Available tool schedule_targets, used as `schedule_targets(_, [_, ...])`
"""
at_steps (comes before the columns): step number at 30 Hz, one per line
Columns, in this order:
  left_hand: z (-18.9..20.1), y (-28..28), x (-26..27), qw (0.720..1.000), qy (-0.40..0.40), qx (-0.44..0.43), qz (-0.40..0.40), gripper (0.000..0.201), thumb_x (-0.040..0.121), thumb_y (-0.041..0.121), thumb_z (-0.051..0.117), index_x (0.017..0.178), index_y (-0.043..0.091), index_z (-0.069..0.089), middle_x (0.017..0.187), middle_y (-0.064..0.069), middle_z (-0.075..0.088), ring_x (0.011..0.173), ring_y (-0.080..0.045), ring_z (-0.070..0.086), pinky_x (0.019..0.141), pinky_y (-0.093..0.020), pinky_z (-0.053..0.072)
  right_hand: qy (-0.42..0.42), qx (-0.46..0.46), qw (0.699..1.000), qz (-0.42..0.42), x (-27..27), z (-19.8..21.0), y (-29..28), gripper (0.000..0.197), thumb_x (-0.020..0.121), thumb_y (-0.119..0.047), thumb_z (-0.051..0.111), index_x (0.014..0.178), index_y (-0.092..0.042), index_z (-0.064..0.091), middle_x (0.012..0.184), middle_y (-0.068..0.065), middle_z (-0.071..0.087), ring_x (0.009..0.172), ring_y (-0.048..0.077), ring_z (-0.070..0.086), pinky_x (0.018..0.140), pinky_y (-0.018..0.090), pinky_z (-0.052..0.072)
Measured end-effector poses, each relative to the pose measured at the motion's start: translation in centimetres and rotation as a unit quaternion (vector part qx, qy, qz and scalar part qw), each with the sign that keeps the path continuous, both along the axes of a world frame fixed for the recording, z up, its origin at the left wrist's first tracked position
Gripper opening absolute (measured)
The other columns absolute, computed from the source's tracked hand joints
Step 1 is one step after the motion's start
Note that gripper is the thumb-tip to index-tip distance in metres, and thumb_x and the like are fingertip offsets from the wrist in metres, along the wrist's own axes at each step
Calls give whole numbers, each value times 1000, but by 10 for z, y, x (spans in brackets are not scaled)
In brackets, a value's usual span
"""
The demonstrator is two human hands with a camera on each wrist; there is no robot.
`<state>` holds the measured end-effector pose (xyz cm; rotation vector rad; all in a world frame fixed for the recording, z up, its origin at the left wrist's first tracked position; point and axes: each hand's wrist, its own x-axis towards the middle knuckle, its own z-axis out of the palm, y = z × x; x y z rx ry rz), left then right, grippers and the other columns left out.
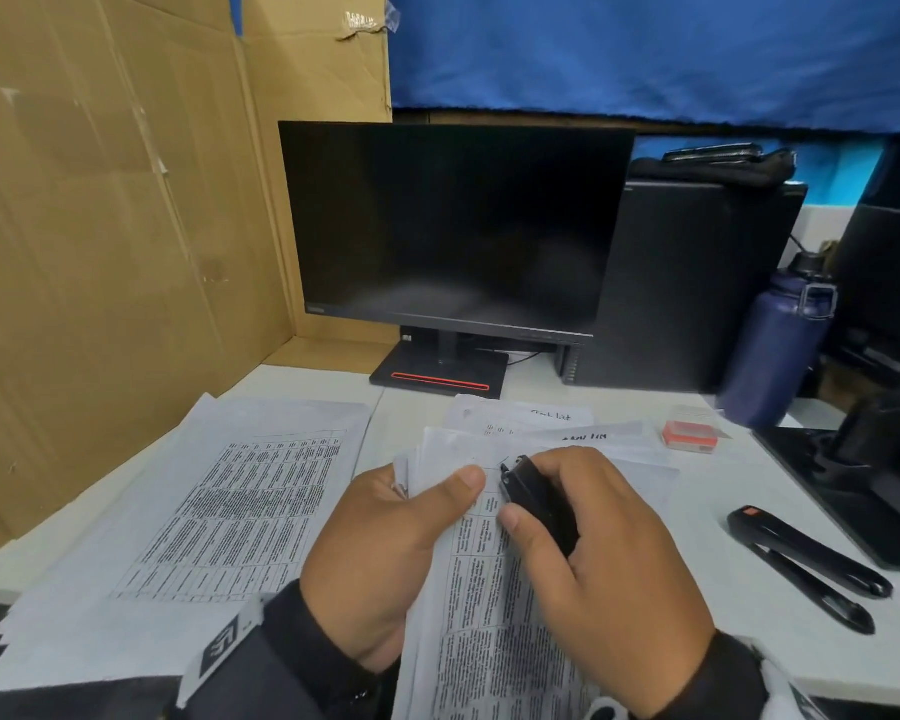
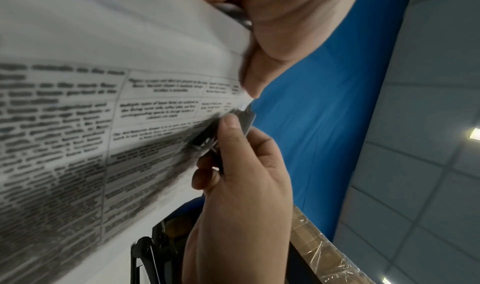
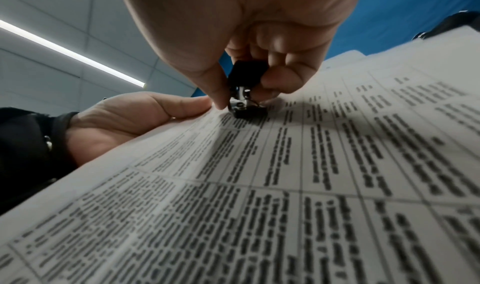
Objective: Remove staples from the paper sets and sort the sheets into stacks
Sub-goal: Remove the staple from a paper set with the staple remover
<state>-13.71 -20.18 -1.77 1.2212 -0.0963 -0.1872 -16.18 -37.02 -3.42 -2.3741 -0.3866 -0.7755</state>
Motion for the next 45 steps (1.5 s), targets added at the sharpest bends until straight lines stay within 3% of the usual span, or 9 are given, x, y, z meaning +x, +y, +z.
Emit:
schedule_targets(6, [-6,-3,-2,999,-27,23,3,22,85,19,69,98,5,80,102,-26,77,96,-43,75,96,-60,56,-29,0,999,-33,-3,-3,5,17,87,-40,60,98,-35,48,89,-17,50,77,10,51,59,27,48])
schedule_targets(12, [-12,-9,-6,993,-94,72,28,19,90,25,66,100,19,82,102,-13,80,101,-34,76,103,-59,52,-123,-90,982,-111,-8,-1,14,18,85,-30,55,102,-22,55,84,-3,57,61,22,57,42,30,44])
schedule_targets(15, [-12,-8,-6,992,-100,73,30,19,94,22,65,101,19,82,102,-12,80,102,-34,75,103,-60,51,-105,-61,988,-93,-6,-3,10,19,87,-35,57,103,-26,55,87,-7,58,66,18,59,46,30,48])
schedule_targets(20, [-10,-7,-6,998,-47,40,7,20,89,20,66,101,14,82,105,-17,79,103,-35,75,103,-59,52,33,156,987,-28,3,-7,3,16,85,-46,68,94,-38,57,90,-18,66,84,0,63,73,27,51])
schedule_targets(24, [-8,-8,-7,999,-35,32,4,22,85,24,67,99,16,82,104,-17,79,102,-34,76,102,-58,53,-24,43,998,-50,2,2,-6,16,87,-42,67,95,-35,55,88,-21,55,81,1,54,64,19,44])
schedule_targets(32, [-2,-6,-5,999,10,-17,-27,35,86,23,67,112,2,76,110,-25,76,103,-40,74,101,-58,53,-26,-14,999,-38,-3,9,-9,15,86,-45,62,97,-36,57,87,-18,52,75,7,51,60,22,45])
schedule_targets(39, [-5,-6,-7,998,-52,30,-16,25,86,26,66,103,14,81,108,-18,78,104,-35,75,103,-58,52,-24,-29,998,-53,-5,12,-10,14,84,-43,65,94,-35,58,84,-18,52,74,7,50,60,22,45])
schedule_targets(42, [-4,-7,-9,994,-92,56,-12,23,84,30,67,99,21,82,103,-14,80,102,-33,76,101,-56,54,42,94,995,-8,-5,15,-10,11,84,-38,72,91,-36,64,85,-14,65,78,7,62,67,27,50])
schedule_targets(45, [-5,-5,-6,995,-85,49,-23,21,85,24,67,97,16,82,100,-19,79,96,-36,77,93,-52,58,137,249,957,56,-3,14,-7,19,82,-26,81,90,-35,67,84,-7,73,76,12,69,68,33,52])
